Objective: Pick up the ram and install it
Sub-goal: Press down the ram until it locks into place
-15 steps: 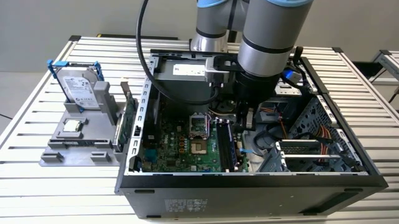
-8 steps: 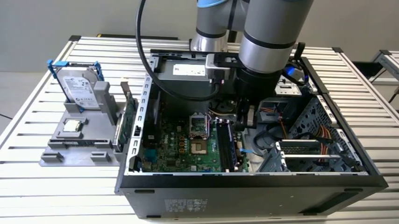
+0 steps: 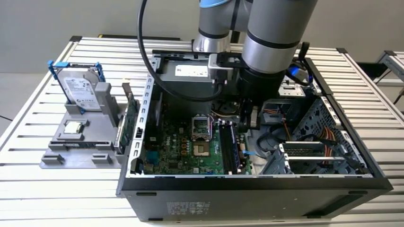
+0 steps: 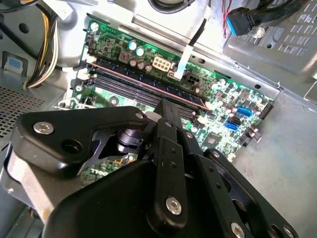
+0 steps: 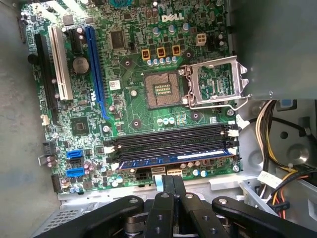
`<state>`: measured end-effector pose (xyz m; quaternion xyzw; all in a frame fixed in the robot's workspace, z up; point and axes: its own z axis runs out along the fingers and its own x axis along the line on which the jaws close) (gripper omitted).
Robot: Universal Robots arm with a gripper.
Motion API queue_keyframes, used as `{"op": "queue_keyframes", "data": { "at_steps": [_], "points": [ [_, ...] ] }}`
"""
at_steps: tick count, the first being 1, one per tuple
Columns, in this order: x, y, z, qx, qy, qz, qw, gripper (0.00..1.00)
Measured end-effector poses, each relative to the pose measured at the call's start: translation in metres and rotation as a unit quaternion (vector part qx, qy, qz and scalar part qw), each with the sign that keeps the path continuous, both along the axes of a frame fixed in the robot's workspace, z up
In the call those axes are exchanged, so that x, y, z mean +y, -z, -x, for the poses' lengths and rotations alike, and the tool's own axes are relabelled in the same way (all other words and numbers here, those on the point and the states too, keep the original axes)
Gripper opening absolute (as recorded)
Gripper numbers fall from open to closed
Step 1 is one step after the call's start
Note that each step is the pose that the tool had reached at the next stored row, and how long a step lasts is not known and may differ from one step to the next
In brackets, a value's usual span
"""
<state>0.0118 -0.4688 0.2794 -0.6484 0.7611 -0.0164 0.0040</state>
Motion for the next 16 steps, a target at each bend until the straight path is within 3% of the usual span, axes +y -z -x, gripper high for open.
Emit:
{"op": "queue_keyframes", "data": {
  "at_steps": [16],
  "points": [
    [0.0001, -0.005, 0.0, 0.0009, -0.012, -0.0003, 0.9999, 0.0]
  ]
}}
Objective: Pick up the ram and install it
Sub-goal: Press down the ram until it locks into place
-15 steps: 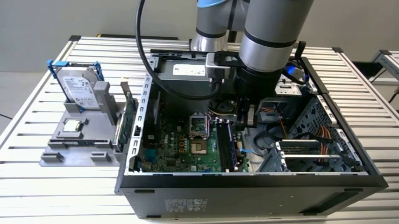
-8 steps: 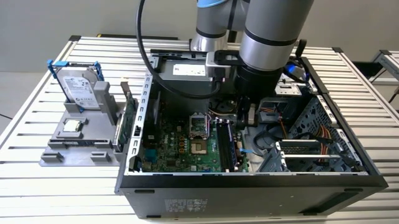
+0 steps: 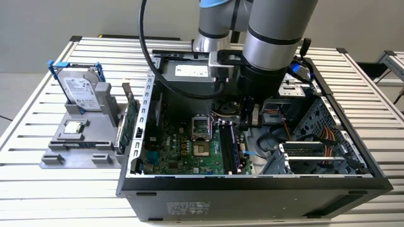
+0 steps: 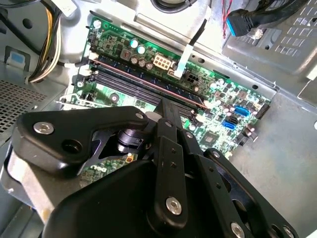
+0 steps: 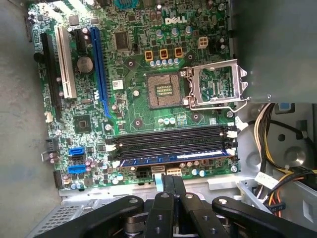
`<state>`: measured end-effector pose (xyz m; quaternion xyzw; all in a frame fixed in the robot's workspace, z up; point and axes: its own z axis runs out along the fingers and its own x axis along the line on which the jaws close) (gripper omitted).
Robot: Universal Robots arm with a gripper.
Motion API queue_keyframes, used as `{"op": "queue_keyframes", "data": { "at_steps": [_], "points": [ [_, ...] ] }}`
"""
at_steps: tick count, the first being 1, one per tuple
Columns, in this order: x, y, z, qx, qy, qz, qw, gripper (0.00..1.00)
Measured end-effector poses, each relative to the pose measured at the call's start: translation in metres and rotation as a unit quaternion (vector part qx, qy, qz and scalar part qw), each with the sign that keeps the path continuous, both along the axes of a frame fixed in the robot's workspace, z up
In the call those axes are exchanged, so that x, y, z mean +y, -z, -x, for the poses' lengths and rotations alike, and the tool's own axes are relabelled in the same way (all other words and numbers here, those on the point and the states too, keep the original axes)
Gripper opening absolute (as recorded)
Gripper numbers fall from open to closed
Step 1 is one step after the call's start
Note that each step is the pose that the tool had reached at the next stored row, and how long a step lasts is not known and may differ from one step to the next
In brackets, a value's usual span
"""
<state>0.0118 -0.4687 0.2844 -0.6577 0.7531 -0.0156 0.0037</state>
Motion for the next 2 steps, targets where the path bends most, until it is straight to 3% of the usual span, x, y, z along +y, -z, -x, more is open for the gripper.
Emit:
{"op": "queue_keyframes", "data": {
  "at_steps": [2],
  "points": [
    [0.0, 0.0, 0.0, 0.0, 0.0, 0.0, 1.0, 0.0]
  ]
}}
